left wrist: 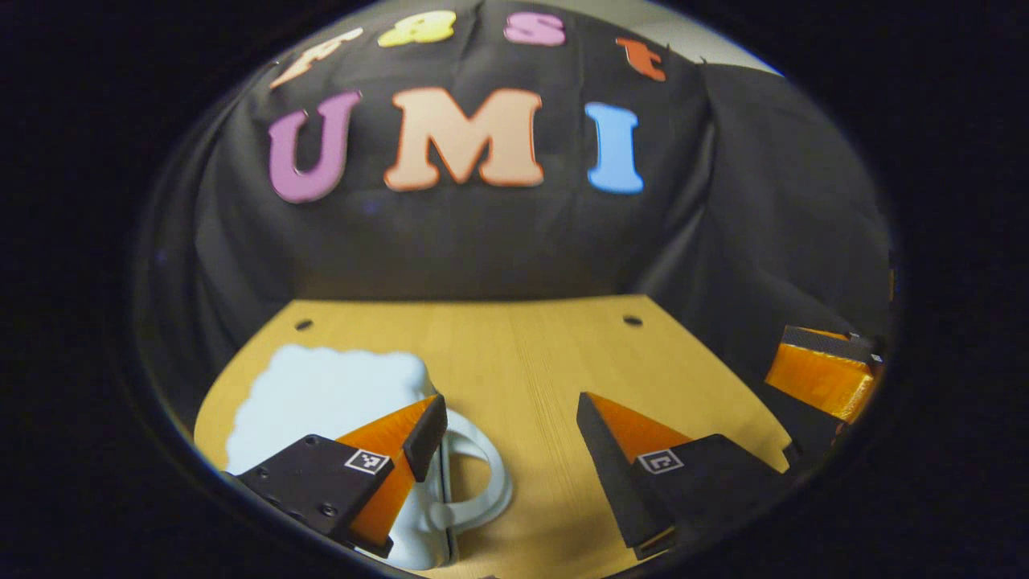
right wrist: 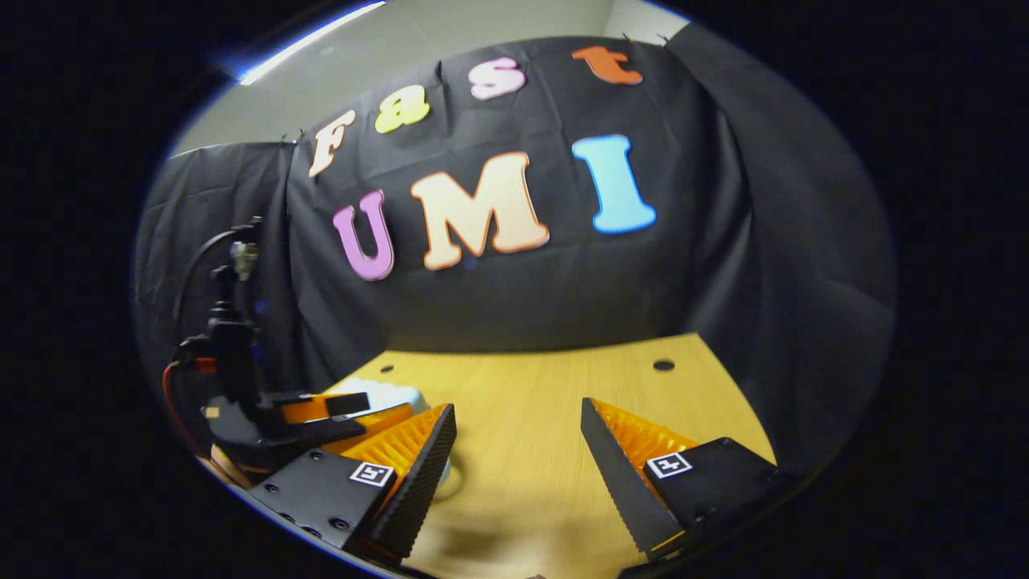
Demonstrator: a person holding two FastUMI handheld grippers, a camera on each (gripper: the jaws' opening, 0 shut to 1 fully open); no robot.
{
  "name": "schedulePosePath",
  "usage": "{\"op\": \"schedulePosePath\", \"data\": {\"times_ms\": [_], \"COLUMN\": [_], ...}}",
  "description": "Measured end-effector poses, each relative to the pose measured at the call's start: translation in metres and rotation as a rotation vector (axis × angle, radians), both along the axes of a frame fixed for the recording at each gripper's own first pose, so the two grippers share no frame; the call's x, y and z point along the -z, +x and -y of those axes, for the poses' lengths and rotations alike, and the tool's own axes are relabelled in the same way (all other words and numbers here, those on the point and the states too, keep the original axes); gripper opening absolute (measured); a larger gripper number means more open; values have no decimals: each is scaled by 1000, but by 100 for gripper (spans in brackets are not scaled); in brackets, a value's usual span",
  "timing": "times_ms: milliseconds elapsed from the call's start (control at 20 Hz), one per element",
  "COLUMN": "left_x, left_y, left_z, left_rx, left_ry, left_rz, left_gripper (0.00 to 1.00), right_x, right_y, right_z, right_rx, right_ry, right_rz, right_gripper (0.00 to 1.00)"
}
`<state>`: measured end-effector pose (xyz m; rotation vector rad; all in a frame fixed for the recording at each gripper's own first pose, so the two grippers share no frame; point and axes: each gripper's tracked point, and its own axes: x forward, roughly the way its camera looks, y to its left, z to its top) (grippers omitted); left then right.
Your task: First open the suitcase, pack the skin care products into it, and then close the suitcase.
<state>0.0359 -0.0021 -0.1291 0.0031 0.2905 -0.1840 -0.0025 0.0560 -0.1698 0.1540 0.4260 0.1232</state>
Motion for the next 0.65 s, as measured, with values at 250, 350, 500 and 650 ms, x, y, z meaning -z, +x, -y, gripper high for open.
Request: {"op": "schedulePosePath", "data": {"times_ms": [250,350,500,650], "left_x": [-106,-131,-151,-159], "left_y": [-4,-2,-2,-7], "left_z": [-34,-48,-76,-91], "left_rx": [-48,-55,-82,-93], "left_ry": [-53,-79,-50,-39], "left_rz": [208,244,297,321], "left_gripper": [96,96,94,94], "right_x": [-97,-121,-142,-148], "right_y": [27,28,23,20], "right_z": [-18,-33,-49,-66], "right_rx": [75,66,64,54], "right_ry": [-87,-118,-150,-155], "right_rz": [260,321,374,389], "right_gripper": [97,98,98,98]}}
